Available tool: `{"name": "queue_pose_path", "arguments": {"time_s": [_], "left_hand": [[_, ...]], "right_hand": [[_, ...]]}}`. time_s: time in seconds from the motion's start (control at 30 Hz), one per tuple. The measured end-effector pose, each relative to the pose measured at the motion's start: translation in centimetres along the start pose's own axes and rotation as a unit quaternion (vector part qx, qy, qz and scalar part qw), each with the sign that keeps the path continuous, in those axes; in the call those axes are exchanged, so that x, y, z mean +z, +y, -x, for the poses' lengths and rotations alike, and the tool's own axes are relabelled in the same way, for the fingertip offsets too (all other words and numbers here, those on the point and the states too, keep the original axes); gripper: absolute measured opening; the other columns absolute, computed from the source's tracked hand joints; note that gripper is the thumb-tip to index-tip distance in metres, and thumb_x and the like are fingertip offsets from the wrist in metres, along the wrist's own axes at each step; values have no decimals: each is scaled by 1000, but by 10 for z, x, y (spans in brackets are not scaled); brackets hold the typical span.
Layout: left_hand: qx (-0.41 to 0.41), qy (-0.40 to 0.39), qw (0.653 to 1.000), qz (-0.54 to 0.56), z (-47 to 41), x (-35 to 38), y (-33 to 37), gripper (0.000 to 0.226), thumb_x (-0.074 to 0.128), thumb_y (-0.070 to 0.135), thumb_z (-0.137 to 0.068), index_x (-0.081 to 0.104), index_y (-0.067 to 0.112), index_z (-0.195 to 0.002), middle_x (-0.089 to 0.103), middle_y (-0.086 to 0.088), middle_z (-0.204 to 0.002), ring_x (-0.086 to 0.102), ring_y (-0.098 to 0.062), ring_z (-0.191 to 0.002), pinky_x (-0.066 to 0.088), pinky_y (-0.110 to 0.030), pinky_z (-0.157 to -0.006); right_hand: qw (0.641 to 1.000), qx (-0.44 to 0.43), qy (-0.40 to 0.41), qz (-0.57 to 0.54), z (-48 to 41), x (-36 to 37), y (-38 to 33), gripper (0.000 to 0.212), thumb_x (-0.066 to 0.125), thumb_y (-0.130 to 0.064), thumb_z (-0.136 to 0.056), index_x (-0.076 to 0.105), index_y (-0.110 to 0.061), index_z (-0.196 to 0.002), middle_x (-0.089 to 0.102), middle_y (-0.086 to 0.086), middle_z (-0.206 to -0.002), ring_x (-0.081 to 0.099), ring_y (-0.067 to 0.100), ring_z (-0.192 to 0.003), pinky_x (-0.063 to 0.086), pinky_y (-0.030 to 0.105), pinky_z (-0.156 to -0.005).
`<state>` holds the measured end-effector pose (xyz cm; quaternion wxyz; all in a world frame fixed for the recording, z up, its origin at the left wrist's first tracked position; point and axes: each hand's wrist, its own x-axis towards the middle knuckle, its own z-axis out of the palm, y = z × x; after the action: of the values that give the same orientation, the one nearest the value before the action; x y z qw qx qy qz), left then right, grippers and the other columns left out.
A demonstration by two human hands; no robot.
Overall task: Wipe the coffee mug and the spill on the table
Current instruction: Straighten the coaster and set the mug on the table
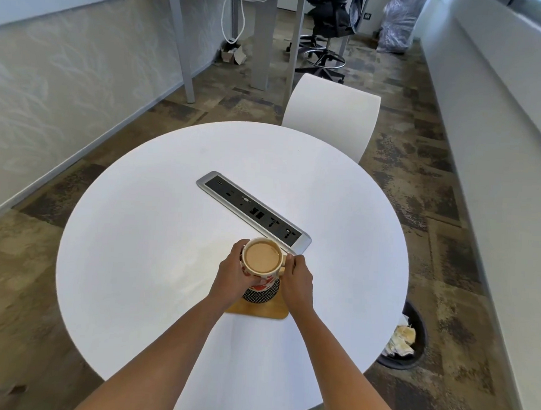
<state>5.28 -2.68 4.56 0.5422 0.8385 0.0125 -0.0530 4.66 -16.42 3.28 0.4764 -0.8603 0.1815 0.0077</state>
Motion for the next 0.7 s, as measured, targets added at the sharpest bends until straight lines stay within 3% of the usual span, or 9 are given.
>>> {"name": "queue_pose_path", "arguments": {"time_s": [0.07,0.2,0.37,0.7], "left_hand": [[3,1,1000,3,0,0,-2,79,85,10,-59,42,22,-124,53,10,-110,49,-10,-102,38,-10,-74],[5,1,1000,0,0,0,-5,81,85,12,-59,41,22,-126,52,11,-111,48,-10,-103,39,-16,-79],[5,-3,1000,-4,-1,-1,-7,80,85,12,-60,41,24,-125,52,12,-113,48,-9,-104,36,-10,-75],[9,-22,1000,6,2,0,-7,83,85,23,-62,36,25,-129,49,9,-122,46,-10,-112,41,-27,-91]], "right_hand": [[1000,0,2,1,0,1,1,25,28,-34,-100,44,-17,-91,55,-1,-88,53,20,-84,38,31,-71],[1000,-1,2,4,-1,2,2,24,28,-33,-100,44,-18,-91,55,-2,-89,53,19,-84,40,32,-73],[1000,-2,7,8,0,3,3,24,28,-33,-100,45,-19,-90,55,-2,-87,54,20,-84,39,32,-72],[1000,-15,11,-4,3,2,-1,20,29,-28,-99,46,-24,-90,54,-11,-83,52,11,-79,35,28,-68]]}}
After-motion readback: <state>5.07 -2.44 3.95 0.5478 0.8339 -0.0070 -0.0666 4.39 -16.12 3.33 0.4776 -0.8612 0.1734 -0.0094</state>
